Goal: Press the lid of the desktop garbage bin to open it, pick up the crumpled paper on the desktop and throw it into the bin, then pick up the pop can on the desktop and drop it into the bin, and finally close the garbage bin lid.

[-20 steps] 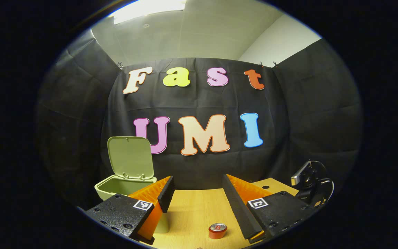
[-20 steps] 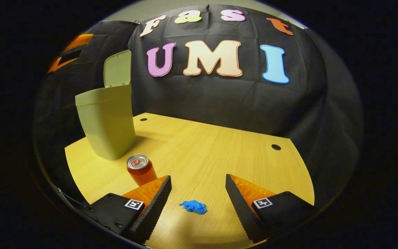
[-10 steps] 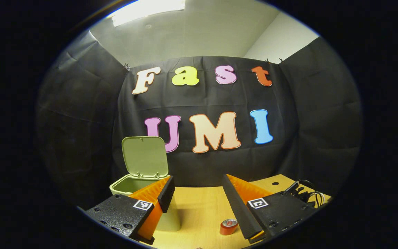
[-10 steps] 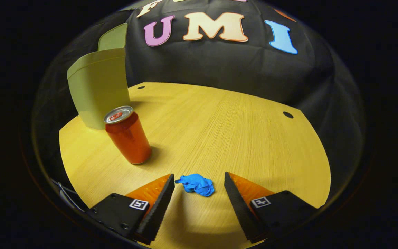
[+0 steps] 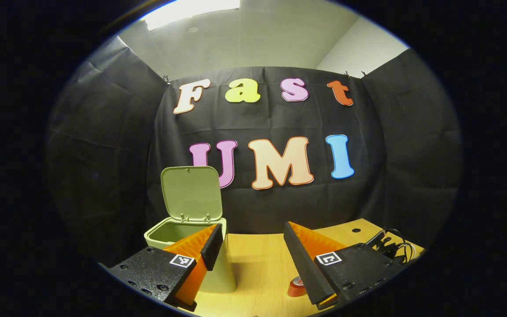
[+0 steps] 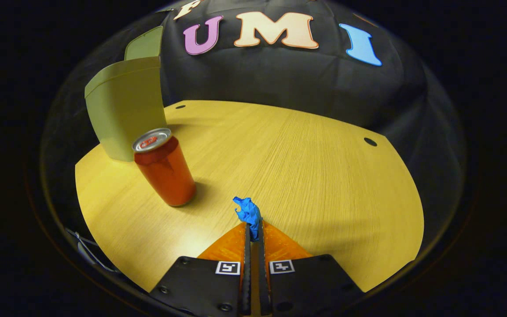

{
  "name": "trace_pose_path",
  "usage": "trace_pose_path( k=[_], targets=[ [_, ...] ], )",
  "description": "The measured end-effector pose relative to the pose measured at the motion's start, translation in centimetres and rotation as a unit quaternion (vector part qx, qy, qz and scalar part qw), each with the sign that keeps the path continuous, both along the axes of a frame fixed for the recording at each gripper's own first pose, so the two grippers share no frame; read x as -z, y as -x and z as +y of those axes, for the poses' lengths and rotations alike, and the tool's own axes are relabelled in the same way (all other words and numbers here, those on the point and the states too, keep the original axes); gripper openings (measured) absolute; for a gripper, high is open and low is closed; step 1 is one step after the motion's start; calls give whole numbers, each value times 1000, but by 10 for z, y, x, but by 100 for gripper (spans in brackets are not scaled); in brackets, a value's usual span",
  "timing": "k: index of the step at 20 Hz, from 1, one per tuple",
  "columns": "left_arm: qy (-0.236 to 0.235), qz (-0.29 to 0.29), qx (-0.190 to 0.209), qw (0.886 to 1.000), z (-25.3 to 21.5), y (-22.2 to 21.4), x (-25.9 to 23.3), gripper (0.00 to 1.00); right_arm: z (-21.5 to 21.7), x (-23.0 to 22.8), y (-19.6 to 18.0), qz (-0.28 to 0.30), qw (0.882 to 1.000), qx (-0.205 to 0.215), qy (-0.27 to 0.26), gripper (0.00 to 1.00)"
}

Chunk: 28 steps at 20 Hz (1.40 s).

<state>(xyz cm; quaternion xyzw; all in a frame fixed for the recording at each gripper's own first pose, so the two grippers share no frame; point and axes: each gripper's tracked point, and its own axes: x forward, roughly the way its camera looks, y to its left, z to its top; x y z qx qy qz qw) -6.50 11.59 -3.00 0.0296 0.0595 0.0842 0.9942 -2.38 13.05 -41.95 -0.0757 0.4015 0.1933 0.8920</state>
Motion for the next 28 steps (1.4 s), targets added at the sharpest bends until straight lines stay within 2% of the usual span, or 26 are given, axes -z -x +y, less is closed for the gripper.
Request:
trace_pose_path(
  k=[6, 9, 10, 13, 19, 21, 28],
  targets=[
    [5, -2, 2, 1000, 12, -9, 3, 85, 19, -80, -47, -79, 995, 24, -48, 10],
    [7, -4, 3, 1000, 17, -13, 3, 85, 25, -122, -66, -119, 990, 34, -68, 10],
    [7, -5, 4, 1000, 19, -15, 3, 88, 29, -139, -74, -134, 987, 36, -76, 10],
    [9, -7, 4, 1000, 27, -17, 5, 85, 42, -176, -92, -166, 981, 36, -95, 10],
    [10, -1, -9, 1000, 55, -15, 14, 84, 89, -242, -118, -216, 967, 16, -136, 10],
    [6, 1, -15, 1000, 68, -12, 17, 88, 109, -257, -121, -226, 963, 5, -148, 9],
    [7, 8, -33, 999, 121, -8, 33, 85, 195, -298, -119, -249, 949, -35, -191, 10]
  ],
)
